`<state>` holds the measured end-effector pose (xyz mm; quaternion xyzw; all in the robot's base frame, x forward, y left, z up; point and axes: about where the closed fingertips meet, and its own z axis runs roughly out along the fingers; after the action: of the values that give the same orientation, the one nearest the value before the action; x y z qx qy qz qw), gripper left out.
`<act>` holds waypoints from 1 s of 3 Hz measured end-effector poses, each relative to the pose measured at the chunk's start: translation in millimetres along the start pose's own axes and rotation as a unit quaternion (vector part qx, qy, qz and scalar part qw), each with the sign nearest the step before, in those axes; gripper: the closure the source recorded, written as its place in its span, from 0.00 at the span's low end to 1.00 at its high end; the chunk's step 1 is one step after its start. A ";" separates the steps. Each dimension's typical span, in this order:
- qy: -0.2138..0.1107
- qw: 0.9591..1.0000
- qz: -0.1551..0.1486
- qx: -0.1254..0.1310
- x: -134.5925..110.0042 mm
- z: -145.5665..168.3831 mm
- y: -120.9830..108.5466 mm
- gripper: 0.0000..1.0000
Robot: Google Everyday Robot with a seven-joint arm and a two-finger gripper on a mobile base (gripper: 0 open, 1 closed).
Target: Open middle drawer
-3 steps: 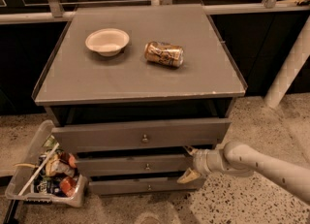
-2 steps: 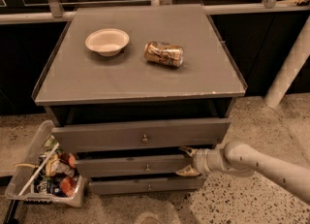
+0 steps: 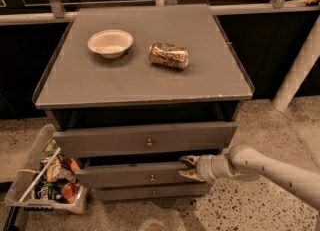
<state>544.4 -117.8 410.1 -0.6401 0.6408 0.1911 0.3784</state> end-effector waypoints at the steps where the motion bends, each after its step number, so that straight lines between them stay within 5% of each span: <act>1: 0.000 1.000 0.000 0.000 -2.5 -3.2 -1.0 1.00; 2: 0.001 1.000 0.009 0.002 0.3 -10.1 11.8 1.00; 3: 0.001 1.000 0.009 0.002 0.2 -10.1 11.8 0.82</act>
Offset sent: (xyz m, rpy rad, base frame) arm -0.2581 -0.0942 -0.0051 0.0466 0.1773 -0.2415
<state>530.6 -124.0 413.6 -0.6339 0.6471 0.1929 0.3772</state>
